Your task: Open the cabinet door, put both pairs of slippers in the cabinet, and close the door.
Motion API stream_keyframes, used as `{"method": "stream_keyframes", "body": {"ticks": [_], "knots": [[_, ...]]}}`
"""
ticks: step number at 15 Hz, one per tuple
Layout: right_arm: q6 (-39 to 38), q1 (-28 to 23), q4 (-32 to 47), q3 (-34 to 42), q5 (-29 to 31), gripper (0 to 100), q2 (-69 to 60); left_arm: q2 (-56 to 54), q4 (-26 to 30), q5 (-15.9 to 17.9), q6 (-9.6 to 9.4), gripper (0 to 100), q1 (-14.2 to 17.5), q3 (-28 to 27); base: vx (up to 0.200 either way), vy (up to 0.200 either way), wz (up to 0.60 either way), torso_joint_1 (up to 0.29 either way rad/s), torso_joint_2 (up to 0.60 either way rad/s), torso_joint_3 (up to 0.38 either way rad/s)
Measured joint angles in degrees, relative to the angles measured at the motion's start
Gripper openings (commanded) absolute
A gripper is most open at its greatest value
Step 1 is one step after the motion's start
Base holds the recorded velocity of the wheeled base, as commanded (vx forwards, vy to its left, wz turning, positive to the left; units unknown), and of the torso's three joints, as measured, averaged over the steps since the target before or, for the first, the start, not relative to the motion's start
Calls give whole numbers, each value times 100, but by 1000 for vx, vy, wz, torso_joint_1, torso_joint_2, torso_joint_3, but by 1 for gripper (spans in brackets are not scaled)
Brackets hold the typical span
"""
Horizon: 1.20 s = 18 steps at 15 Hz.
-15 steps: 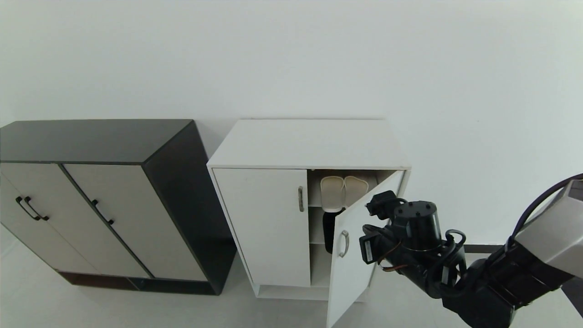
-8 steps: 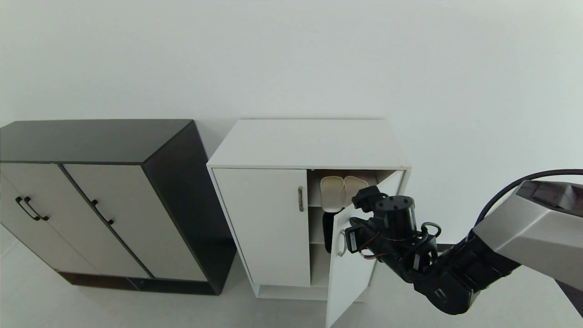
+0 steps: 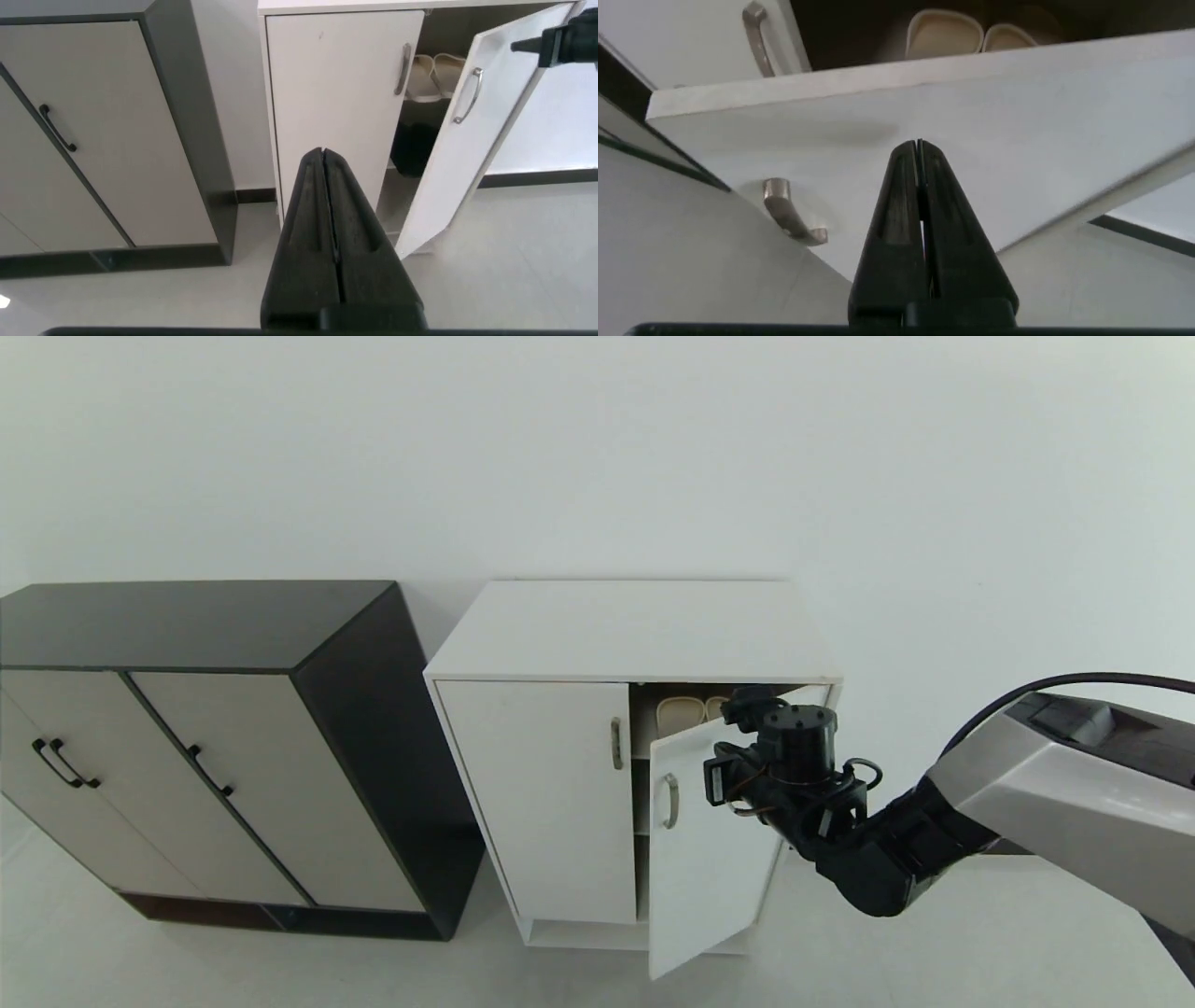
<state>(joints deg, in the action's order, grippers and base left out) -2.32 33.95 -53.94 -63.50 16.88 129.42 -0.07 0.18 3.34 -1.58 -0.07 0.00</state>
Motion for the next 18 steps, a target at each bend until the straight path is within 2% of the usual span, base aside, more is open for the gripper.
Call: {"method": "stream_keyframes", "body": {"ticks": [8,18], "knots": [[-13,-315,870,-1560,-206,0,586,0,-5,-1,4,0,-2,0,0,0,0,0,0,0],[-24,-507,1084,-2258,-249,0,1025,0,-2,-1,9,0,-2,0,0,0,0,0,0,0]]}}
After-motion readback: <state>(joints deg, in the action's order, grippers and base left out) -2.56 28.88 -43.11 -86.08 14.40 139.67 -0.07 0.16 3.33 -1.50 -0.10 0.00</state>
